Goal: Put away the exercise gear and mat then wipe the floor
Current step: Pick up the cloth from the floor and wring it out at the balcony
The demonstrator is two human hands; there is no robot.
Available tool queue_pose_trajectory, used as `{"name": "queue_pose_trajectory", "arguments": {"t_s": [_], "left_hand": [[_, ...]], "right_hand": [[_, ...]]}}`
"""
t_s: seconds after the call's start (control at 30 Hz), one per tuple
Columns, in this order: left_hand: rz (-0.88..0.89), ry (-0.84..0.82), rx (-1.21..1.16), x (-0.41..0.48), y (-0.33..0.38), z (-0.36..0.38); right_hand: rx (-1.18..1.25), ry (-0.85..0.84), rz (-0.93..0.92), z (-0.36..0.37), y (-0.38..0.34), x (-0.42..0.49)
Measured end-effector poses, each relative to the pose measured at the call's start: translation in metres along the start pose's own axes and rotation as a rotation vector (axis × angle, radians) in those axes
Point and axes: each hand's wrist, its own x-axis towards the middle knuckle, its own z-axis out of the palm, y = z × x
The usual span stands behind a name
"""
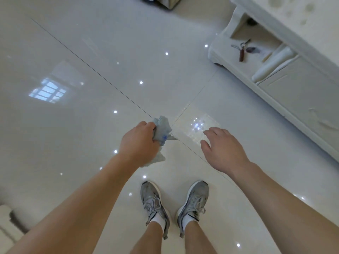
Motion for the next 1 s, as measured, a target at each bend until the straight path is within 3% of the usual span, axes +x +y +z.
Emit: {"name": "queue_pose_trajectory", "arguments": {"t_s": [0.5, 1.0], "left_hand": [[-0.02, 0.177, -0.044, -0.11, 0.075, -0.224], [-0.077, 0.425, -0.157, -0.219, 0.097, -0.387]], "right_hand": [[-0.014, 0.173, -0.11, -0.238, -0.067, -0.11], [-0.033, 0.319, -0.228, -0.379, -0.142, -0.172]]}}
